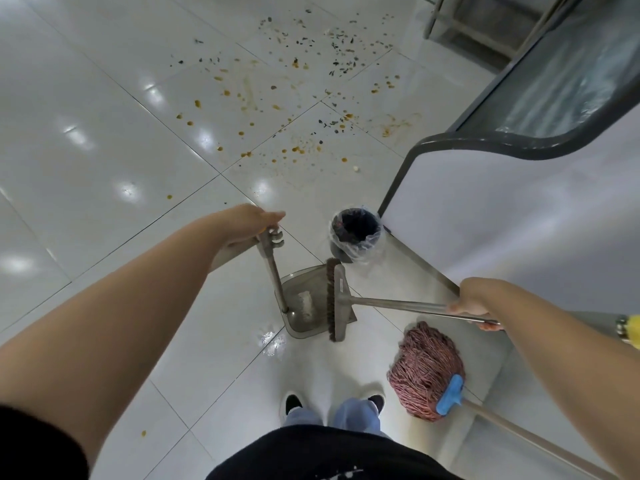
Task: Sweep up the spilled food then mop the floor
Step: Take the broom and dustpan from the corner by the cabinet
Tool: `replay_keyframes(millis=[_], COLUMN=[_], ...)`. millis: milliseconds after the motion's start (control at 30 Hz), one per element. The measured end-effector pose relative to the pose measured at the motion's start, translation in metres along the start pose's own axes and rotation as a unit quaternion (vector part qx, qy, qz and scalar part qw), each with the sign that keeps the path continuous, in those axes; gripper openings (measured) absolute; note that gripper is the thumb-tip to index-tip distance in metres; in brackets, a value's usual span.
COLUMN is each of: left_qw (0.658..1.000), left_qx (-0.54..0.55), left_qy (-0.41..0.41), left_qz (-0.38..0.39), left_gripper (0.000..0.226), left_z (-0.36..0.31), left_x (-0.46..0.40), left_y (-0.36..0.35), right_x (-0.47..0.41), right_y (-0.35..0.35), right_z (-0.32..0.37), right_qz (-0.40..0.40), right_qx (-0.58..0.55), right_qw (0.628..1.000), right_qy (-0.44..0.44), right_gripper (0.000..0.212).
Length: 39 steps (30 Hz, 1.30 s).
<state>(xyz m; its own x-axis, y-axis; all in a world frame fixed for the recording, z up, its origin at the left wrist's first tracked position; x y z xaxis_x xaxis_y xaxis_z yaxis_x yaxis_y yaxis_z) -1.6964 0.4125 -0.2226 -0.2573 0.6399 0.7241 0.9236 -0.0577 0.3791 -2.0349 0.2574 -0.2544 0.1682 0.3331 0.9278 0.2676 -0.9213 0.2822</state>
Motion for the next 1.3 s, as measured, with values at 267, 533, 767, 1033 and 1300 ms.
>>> replay_keyframes(millis=[267, 533, 767, 1033, 1300], left_qw=[0.977, 0.947, 0.92, 0.913, 0.925], left_qx=[0.175, 0.239, 0.245, 0.203, 0.21], left_qy=[0.038, 0.161, 0.202, 0.235, 0.231], left_qz=[0.119, 0.141, 0.231, 0.264, 0.215], left_gripper=[0.03, 0.045, 0.066, 0.038, 0.041], left_z=[0.041, 0.059, 0.064, 0.066, 0.075], left_x=[-0.002, -0.001, 0.001, 0.013, 0.013], left_y=[-0.023, -0.036, -0.075, -0.083, -0.08], right_x=[-0.007, -0.004, -0.005, -0.005, -0.002], right_y=[-0.01, -0.016, -0.022, -0.024, -0.029], right_z=[-0.005, 0.013, 0.012, 0.01, 0.006], right_qz=[0.021, 0.037, 0.04, 0.026, 0.017], right_qx=[-0.029, -0.009, 0.001, 0.024, 0.004], right_qw=[0.999, 0.999, 0.999, 0.999, 1.0], right_qy=[-0.022, -0.03, -0.032, -0.024, -0.024], right_gripper=[0.042, 0.048, 0.037, 0.04, 0.039])
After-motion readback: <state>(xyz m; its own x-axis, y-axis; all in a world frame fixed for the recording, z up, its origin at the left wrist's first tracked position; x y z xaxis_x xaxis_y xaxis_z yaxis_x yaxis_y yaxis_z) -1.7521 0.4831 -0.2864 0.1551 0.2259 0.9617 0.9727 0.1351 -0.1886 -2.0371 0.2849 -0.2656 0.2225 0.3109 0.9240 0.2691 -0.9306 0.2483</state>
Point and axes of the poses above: each hand's wrist, its own x-axis away from the middle knuckle, its own y-axis out of the back of the hand, z = x × y, the point moved 7 cm from there along -x, towards the middle knuckle, and after that the axes turned 12 degrees about z, right-handed, at the moved point
